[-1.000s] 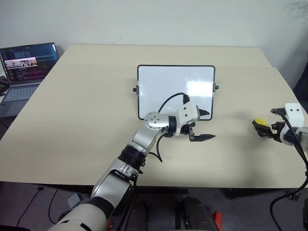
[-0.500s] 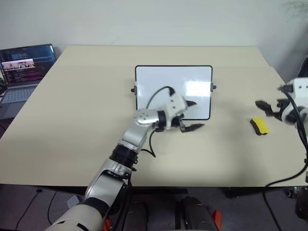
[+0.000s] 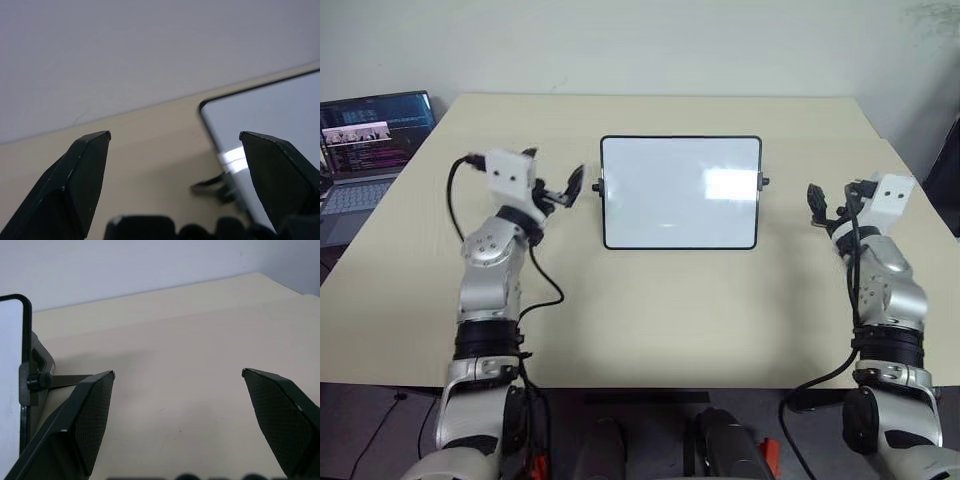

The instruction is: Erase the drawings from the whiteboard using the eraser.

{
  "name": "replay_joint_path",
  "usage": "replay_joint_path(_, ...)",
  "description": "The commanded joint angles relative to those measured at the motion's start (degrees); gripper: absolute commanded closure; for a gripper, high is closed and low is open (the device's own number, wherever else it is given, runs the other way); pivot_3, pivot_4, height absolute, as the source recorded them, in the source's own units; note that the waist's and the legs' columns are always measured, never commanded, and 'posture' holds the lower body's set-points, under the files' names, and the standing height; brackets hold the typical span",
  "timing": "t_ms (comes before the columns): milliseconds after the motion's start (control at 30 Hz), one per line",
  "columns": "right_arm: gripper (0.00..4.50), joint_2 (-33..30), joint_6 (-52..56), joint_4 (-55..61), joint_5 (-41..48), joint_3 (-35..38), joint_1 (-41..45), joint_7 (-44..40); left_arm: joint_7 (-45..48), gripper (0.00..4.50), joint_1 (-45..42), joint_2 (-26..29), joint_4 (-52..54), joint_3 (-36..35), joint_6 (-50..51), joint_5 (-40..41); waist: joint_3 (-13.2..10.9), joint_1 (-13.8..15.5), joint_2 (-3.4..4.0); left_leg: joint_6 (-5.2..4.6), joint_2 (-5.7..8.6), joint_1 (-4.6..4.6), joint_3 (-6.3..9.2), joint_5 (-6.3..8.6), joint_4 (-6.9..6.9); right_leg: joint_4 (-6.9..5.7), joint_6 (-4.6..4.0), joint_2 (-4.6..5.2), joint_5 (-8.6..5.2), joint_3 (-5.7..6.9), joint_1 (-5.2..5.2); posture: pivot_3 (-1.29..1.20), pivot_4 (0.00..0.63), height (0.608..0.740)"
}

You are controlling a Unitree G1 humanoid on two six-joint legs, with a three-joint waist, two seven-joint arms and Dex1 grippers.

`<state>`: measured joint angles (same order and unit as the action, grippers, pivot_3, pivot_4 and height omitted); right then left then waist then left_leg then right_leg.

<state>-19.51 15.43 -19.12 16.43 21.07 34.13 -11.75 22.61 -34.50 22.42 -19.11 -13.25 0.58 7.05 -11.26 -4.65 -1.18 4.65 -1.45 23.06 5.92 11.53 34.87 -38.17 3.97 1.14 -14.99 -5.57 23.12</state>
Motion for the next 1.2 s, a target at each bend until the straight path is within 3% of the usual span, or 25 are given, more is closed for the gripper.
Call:
replay_joint_path(33, 0.02, 0.4, -5.3, -1.6, -0.7, -0.9, 0.6, -1.0, -4.0, 0.00, 0.9, 0.1, -0.7, -0.3, -3.6, -1.7, 0.0, 0.1, 0.00, 0.00, 0.00, 0.00, 0.00, 0.00, 0.00, 0.00, 0.00, 0.00, 0.00, 0.00, 0.00, 0.00, 0.150, 0.740)
replay_joint_path(167, 0.02, 1.8, -8.6, -4.8, -1.0, -2.2, 0.6, -1.1, -9.3, 0.00, 2.9, -1.7, -2.7, -0.1, -7.2, -3.7, 0.0, 0.1, -0.02, 0.00, 0.00, 0.01, 0.01, 0.00, 0.01, 0.00, 0.00, 0.00, 0.00, 0.01, 0.00, 0.00, 0.150, 0.740)
replay_joint_path(733, 0.02, 4.8, -16.1, -11.8, -4.2, -7.3, 0.5, -1.6, -11.6, 0.00, 1.9, -5.6, -17.8, 2.4, -13.3, -3.8, 0.0, 0.0, -0.01, 0.00, 0.00, -0.03, 0.00, 0.00, 0.00, -0.06, -0.01, 0.00, 0.00, 0.01, 0.00, 0.00, 0.150, 0.740)
replay_joint_path(1200, 0.02, 6.9, -19.5, -14.2, -7.1, -9.6, 1.8, 1.0, -12.7, 0.00, -0.3, -3.3, -20.7, -0.3, -18.3, -1.9, 0.0, -0.2, -0.01, 0.00, 0.00, -0.04, 0.00, 0.00, 0.00, -0.08, -0.01, 0.00, 0.00, 0.00, 0.00, 0.00, 0.150, 0.740)
